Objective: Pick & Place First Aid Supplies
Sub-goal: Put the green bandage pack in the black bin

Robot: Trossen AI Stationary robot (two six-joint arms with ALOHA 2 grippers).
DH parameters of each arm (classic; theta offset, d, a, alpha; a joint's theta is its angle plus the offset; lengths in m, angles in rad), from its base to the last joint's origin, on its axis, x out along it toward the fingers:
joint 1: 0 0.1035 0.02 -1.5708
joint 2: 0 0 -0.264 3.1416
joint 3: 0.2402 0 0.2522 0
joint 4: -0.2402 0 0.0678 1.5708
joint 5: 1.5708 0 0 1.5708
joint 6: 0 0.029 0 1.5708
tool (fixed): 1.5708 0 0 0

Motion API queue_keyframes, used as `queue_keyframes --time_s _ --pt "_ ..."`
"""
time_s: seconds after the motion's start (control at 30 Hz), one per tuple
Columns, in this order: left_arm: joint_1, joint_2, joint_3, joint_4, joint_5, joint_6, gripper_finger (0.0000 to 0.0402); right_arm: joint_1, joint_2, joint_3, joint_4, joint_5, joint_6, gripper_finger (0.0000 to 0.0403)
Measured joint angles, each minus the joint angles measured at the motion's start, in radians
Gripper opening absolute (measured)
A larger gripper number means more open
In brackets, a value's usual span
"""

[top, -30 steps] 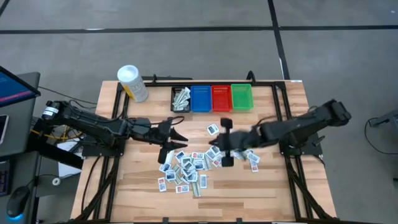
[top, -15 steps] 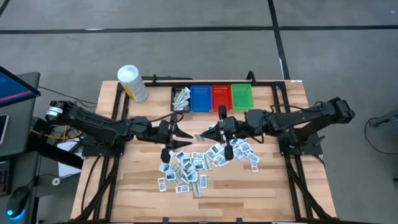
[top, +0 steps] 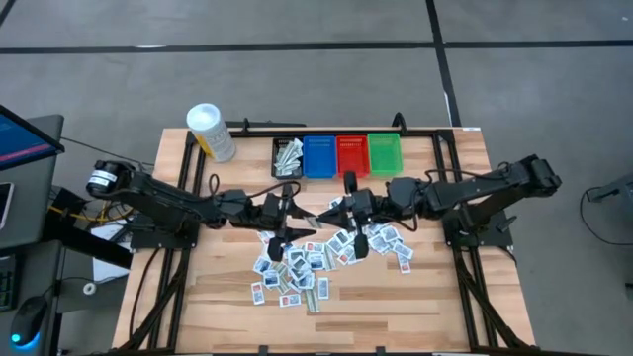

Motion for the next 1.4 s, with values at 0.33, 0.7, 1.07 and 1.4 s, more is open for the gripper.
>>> queue_keyframes --time_s 0.33,0.7,1.07,1.4 --pt "0.0 0.009 0.0 0.044 0.0 -0.003 0.0133 0.0 0.0 0.0 0.002 0.0 -0.002 0.0" --pt "0.0 0.009 0.0 0.052 -0.031 -0.048 0.0007 0.0 0.0 0.0 0.004 0.004 -0.007 0.0002" --pt "0.056 -0.014 0.0 0.049 -0.037 -0.052 0.0004 -0.008 -0.025 0.0 -0.207 0.173 -0.008 0.0159" --pt "0.317 -0.168 0.0 -0.193 -0.041 -0.107 0.0004 -0.088 -0.045 0.0 -0.533 0.266 -0.025 0.0249"
